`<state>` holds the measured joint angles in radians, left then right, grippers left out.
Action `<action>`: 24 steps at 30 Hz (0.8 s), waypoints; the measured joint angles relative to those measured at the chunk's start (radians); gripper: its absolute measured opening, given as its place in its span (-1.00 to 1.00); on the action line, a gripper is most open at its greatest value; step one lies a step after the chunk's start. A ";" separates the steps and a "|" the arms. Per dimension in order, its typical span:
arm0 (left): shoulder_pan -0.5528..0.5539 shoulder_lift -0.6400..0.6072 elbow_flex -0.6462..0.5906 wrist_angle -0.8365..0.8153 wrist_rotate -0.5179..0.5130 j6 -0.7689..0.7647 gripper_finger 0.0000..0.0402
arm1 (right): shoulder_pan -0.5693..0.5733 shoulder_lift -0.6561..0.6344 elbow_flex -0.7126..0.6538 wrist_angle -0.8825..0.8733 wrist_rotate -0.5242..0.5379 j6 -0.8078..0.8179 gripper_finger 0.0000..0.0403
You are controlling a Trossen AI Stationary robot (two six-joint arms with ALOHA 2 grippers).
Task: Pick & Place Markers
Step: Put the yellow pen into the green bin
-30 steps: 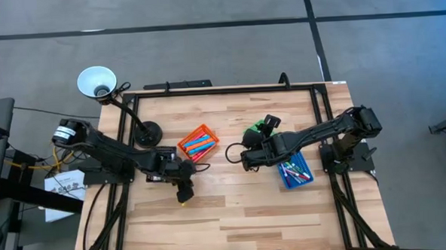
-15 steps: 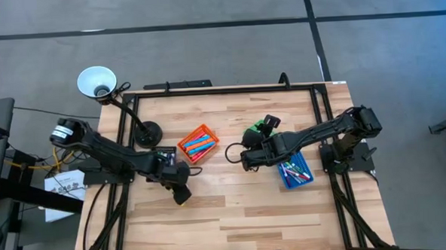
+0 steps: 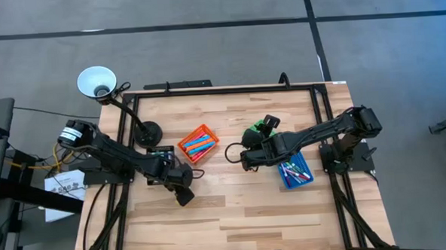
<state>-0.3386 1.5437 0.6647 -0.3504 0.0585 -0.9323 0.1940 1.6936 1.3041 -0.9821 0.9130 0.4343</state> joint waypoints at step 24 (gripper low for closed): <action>-0.015 -0.099 -0.008 0.014 -0.133 0.123 -0.82 | 0.002 0.000 0.000 0.044 0.002 -0.040 -0.29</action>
<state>-0.3534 1.4443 0.6567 -0.3368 -0.0746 -0.8091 0.1957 1.6936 1.3041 -0.9381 0.9154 0.3943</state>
